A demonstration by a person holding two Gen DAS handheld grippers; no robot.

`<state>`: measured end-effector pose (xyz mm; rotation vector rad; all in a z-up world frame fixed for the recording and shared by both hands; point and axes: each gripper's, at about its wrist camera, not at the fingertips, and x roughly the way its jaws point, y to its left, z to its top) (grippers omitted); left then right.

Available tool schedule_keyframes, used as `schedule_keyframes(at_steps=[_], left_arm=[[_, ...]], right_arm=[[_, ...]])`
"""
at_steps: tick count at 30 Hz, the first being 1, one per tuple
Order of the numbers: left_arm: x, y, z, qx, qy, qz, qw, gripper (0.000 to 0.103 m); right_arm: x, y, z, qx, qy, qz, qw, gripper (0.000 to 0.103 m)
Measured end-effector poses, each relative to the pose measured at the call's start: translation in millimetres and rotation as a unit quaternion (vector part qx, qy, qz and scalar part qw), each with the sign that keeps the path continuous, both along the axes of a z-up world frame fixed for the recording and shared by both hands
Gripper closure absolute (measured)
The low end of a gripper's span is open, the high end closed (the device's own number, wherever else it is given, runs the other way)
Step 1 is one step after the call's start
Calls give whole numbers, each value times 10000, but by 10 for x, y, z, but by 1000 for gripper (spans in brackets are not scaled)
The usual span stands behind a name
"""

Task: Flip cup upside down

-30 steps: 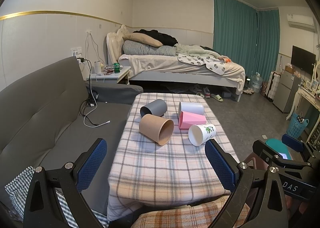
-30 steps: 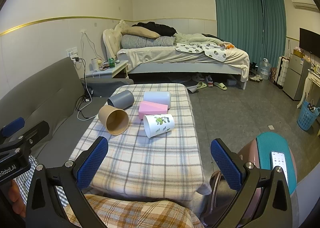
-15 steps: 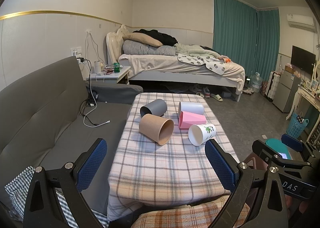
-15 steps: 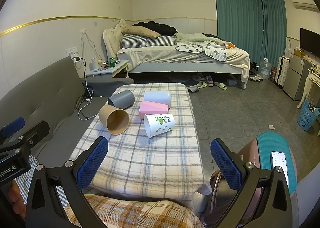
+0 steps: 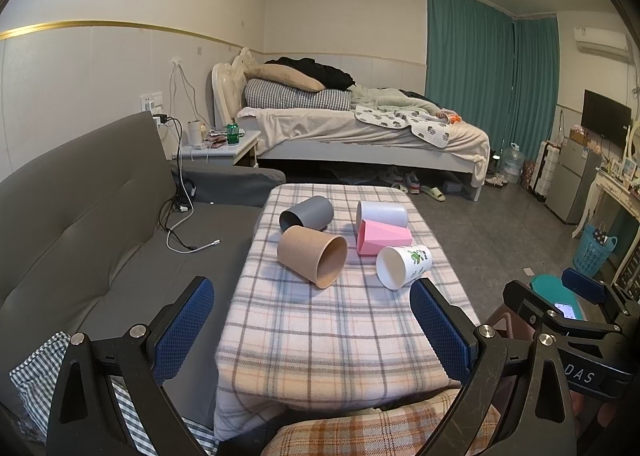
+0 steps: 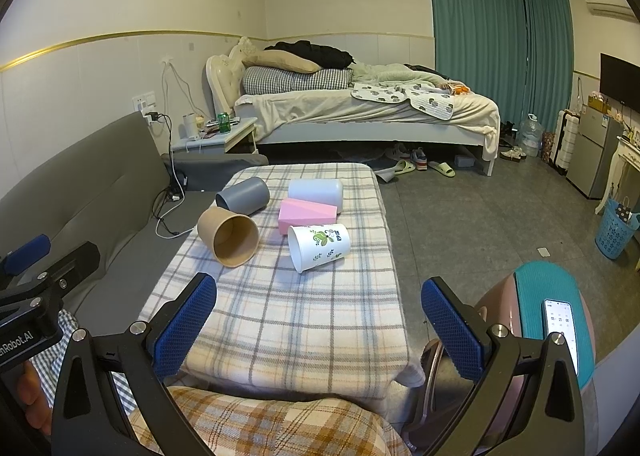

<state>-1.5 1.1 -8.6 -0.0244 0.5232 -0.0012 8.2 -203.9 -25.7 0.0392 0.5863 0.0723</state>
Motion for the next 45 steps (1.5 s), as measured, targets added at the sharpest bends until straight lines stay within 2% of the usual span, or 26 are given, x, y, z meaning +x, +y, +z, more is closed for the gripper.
schedule_keyframes(at_steps=[19,26,37,45], left_arm=[[8,0,7,-2,31,4,10000,2],[90,74,-189,-81,169,61,9998,2],[479,330,-142,-104,406,137,9990,2],[963,652,-148,-90,572,262,9980,2]], right_arm=[[-5,3,-25,14,30,-3,10000,0],[36,48,-87,57,195,-10,9998,0],[500,197,-13,-36,665,-75,9977,0],[1083,485,63,-119,985,-14,9951,0]])
